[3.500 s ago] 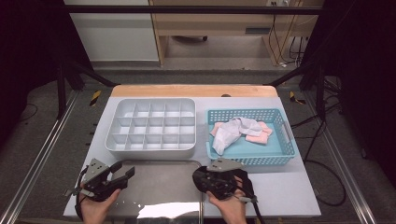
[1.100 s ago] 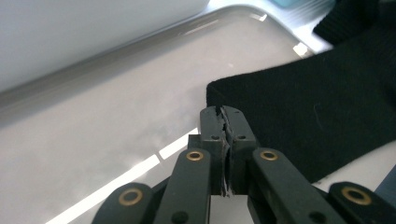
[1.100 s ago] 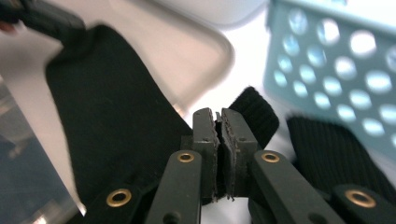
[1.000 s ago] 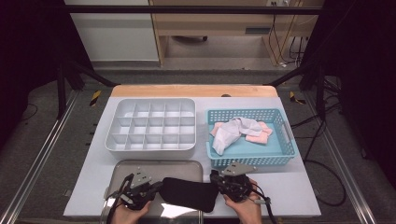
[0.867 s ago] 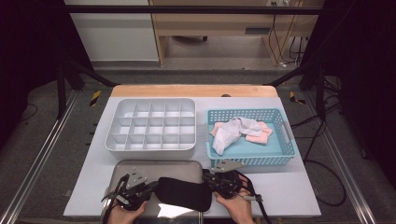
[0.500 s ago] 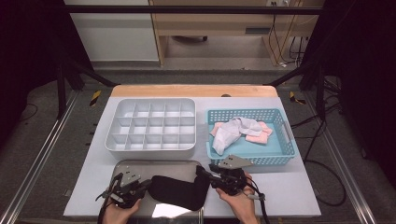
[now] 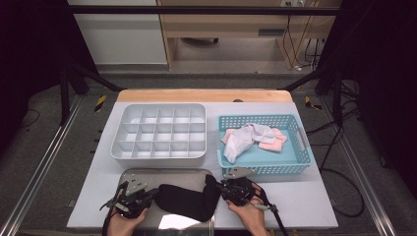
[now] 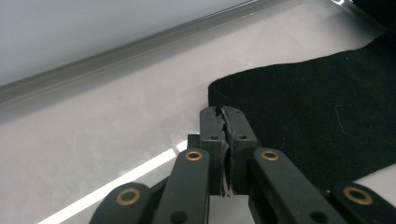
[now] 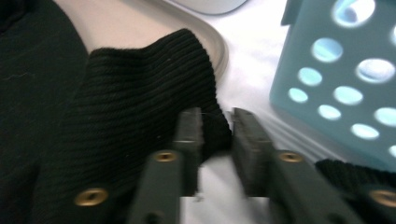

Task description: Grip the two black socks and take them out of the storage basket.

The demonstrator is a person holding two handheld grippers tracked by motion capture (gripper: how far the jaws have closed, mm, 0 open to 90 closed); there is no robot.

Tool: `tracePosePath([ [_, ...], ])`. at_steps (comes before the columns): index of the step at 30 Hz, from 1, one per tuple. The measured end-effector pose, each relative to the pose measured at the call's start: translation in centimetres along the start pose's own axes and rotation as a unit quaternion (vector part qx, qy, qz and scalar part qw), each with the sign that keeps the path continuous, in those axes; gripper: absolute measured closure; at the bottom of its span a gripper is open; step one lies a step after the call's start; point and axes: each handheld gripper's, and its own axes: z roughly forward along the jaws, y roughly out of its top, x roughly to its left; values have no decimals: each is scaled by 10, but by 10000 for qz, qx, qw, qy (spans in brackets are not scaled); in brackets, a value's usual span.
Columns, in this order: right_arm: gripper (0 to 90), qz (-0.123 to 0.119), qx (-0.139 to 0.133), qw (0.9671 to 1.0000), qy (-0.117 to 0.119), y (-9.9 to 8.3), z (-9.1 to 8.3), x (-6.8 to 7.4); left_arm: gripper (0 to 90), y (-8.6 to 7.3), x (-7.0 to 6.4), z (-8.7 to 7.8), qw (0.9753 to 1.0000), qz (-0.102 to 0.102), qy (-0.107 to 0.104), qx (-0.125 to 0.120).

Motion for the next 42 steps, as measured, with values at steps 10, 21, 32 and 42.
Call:
tracePosePath([
  [10,829,409,87,9987,-281,-21,-55,-10,862,1,-7,1,9996,-104,-249,-70],
  [21,751,500,-168,9982,-286,-35,-69,-18,748,4,-24,8,9995,252,-168,-104],
  [32,576,356,-624,9920,-1037,-31,-78,-34,550,5,-21,6,9994,161,-137,-261],
  [42,567,403,-872,9870,-1292,-25,-89,-43,536,6,-17,4,9992,132,-94,-356],
])
